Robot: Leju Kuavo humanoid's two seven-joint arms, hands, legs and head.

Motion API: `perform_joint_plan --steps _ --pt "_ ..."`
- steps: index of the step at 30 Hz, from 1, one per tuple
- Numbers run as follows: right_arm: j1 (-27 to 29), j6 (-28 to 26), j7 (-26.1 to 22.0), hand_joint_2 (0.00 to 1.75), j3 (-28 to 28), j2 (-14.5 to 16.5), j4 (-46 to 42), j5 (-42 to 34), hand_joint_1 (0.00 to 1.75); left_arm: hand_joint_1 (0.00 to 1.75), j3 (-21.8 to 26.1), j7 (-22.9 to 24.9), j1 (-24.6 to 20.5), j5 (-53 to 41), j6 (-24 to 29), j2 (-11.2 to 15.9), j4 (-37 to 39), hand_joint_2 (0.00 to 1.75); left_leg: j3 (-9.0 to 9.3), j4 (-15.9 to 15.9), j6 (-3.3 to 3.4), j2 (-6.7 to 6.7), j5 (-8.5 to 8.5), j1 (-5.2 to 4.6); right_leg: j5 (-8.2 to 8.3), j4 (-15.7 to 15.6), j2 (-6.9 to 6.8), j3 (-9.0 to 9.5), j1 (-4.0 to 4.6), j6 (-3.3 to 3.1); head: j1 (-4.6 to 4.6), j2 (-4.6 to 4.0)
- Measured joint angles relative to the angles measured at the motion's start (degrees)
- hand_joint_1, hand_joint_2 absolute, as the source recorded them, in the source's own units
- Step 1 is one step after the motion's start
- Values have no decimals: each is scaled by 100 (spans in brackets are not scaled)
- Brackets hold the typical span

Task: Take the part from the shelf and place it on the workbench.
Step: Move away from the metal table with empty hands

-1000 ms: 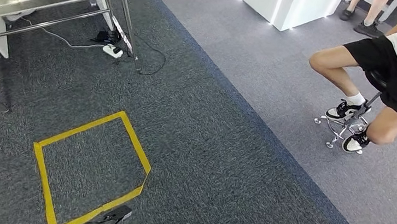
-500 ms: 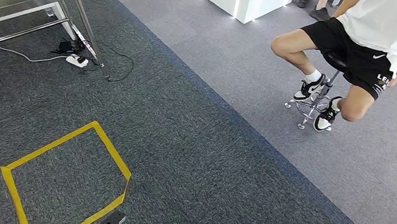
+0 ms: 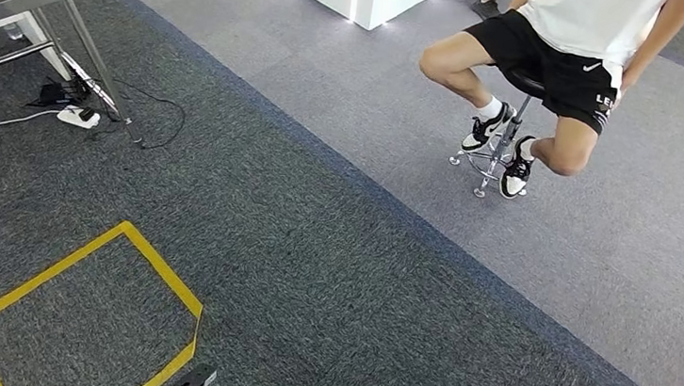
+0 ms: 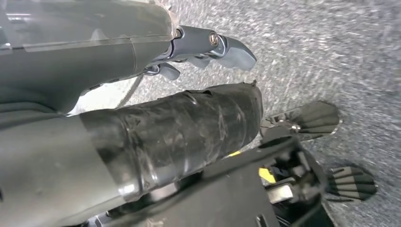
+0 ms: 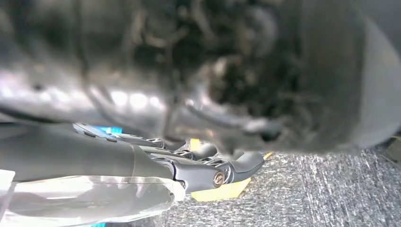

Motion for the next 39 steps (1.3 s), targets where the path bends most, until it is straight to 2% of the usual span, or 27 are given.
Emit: perform_joint_plan --steps 1,4,6,8,9,10,11,12,13,15,16,17,19,21,23,24,25,26,27,28,29,31,32,34,35,37,39 --pt "-8 -11 0 0 18 1 0 34 0 0 1 13 -25 0 -18 -2 0 0 1 16 -33 46 -17 -15 19 -133 -39 58 18 -35 -5 -1" --pt "-4 -21 7 0 91 5 0 98 0 0 2 55 -100 -7 -88 -3 0 0 16 35 -118 151 -52 -13 39 -168 120 27 21 -139 -15 0" --pt "-8 -34 22 0 128 10 0 123 0 0 2 83 -151 -15 -119 -4 0 0 -83 286 -184 -32 -242 13 76 -196 222 21 -4 -205 -33 1" --pt "-21 -62 37 0 169 15 0 146 0 0 5 111 -180 -15 -123 -2 0 0 -373 919 -228 -304 -600 29 106 -204 320 -8 -10 -251 -57 0" --pt "-25 -73 42 0 195 16 0 154 0 0 7 125 -182 -13 -123 1 0 0 -529 1246 -238 -373 -742 32 116 -203 381 -27 -6 -265 -61 0" --pt "-26 -75 40 0 222 16 0 162 0 0 9 143 -180 -10 -126 3 0 0 -633 1458 -243 -408 -798 35 124 -199 450 -43 -4 -273 -61 -1" --pt "-25 -75 35 0 248 17 0 169 0 0 10 165 -178 -11 -137 4 0 0 -652 1488 -242 -430 -750 38 130 -193 526 -56 -3 -273 -60 -1" --pt "-23 -75 25 0 267 17 0 175 0 0 11 194 -183 -19 -166 5 0 0 -573 1321 -233 -455 -610 41 136 -181 605 -67 -5 -268 -60 -1" --pt "-22 -80 11 0 279 17 0 176 0 0 11 230 -196 -32 -215 6 0 0 -416 1002 -218 -513 -415 46 143 -167 681 -76 -7 -258 -61 -1" --pt "-23 -89 -11 0 286 26 0 158 0 0 11 298 -239 -56 -331 14 0 0 -111 347 -169 -763 -153 55 160 -136 818 -107 -7 -217 -58 0" --pt "-26 -91 -14 0 286 30 0 146 0 0 11 321 -256 -56 -370 19 0 0 -34 161 -144 -852 -103 51 176 -132 871 -125 -10 -183 -57 0" --pt "-27 -86 -10 0 286 34 0 138 0 0 11 332 -266 -44 -385 23 0 0 -15 91 -120 -889 -106 42 195 -142 925 -141 -13 -142 -55 1" --pt "-13 -77 9 0 287 35 0 123 0 0 11 332 -267 -17 -363 25 0 0 7 42 -58 -769 -55 34 240 -174 1001 -160 -19 -63 -54 1" --pt "7 -76 42 0 288 37 0 99 0 0 11 325 -262 -26 -319 19 0 0 45 -42 26 -632 21 45 134 -24 795 -238 -7 -24 -41 1" --pt "2 -73 96 0 288 37 0 82 0 0 11 339 -248 -83 -305 15 0 0 39 -85 81 -491 62 36 -229 554 469 -505 -1 -1 -22 0" --pt "-5 -70 129 0 288 37 0 79 0 0 11 348 -232 -113 -318 16 0 0 27 -82 92 -423 66 26 -421 916 391 -673 -5 15 -17 -1" --pt "-9 -69 166 0 288 36 0 75 0 0 11 355 -209 -131 -339 18 0 0 15 -76 94 -345 64 19 -536 1200 356 -798 -12 32 -15 -1" --pt "-10 -69 202 0 288 34 1 71 0 0 11 357 -184 -137 -362 19 0 0 8 -71 92 -270 59 15 -551 1317 334 -838 -17 45 -15 0" --pt "-7 -69 243 0 288 27 1 69 0 0 11 353 -161 -133 -384 18 0 0 6 -66 86 -198 51 15 -463 1221 309 -765 -22 53 -15 1" --pt "-3 -67 288 0 288 13 2 78 0 0 11 346 -138 -116 -401 17 0 0 11 -61 74 -130 39 17 -304 943 258 -593 -24 56 -14 1" --pt "-1 -59 330 0 290 -3 2 101 0 0 11 336 -117 -91 -416 15 0 0 20 -49 52 -69 20 16 -150 558 143 -369 -22 52 -13 1" --pt "-10 -38 397 0 304 -33 2 163 0 0 11 358 -67 -32 -440 13 0 0 31 -12 -14 41 -35 -15 22 -14 -47 -50 7 -8 -20 0" --pt "-15 -20 414 0 318 -44 2 185 0 0 11 397 -42 -8 -445 11 0 0 42 1 -47 92 -59 -31 30 -124 -81 1 23 -49 -27 0" --pt "-11 21 420 0 348 -71 2 205 0 0 11 480 -3 33 -411 -2 0 0 71 4 -100 183 -89 -35 34 -141 41 -12 39 -131 -40 1" --pt "-7 40 409 0 361 -84 2 218 0 0 11 481 8 41 -380 -15 0 0 74 33 -132 143 -125 -21 42 -152 99 -14 37 -164 -43 1" --pt "-18 57 372 0 391 -100 2 267 0 0 11 405 25 0 -329 -34 0 0 -48 329 -191 -106 -344 10 67 -175 206 -18 21 -232 -52 1" --pt "-37 68 331 0 429 -102 1 337 0 0 9 312 53 -83 -319 -39 0 0 -381 1028 -216 -364 -703 22 83 -177 317 -33 25 -279 -62 1"
